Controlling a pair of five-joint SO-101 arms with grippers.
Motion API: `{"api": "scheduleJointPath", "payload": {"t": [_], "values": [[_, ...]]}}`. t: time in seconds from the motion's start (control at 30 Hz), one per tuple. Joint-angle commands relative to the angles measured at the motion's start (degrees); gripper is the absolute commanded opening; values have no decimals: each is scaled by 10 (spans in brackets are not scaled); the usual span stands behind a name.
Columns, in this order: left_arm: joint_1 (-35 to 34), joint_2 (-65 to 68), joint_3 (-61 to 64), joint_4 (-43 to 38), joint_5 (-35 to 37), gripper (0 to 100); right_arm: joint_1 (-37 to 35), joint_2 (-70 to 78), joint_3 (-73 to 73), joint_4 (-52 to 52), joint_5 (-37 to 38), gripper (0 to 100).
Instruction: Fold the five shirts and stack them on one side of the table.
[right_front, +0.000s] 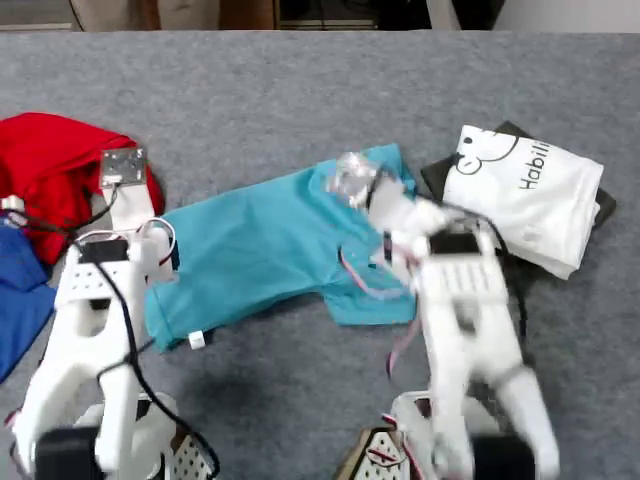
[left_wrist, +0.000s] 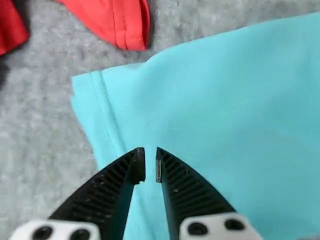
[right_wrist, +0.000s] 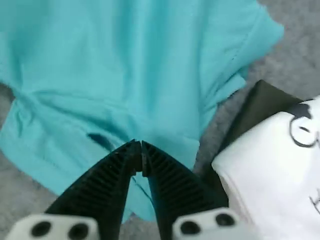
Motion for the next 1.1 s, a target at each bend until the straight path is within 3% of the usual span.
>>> {"api": "scheduleJointPath", "payload": {"t": [0.0, 0.33, 0.63, 1.07], "values": [[4, 66, -18, -42, 6, 52, -22, 130, -120, 33, -18, 4], [-27, 125, -37, -62, 6, 52, -118, 193, -100, 50, -18, 4], [-27, 125, -36, -64, 6, 52, -121, 187, 10, 54, -15, 4], [-24, 126, -40, -66, 6, 52, -113, -99, 170, 55, -15, 4]]}}
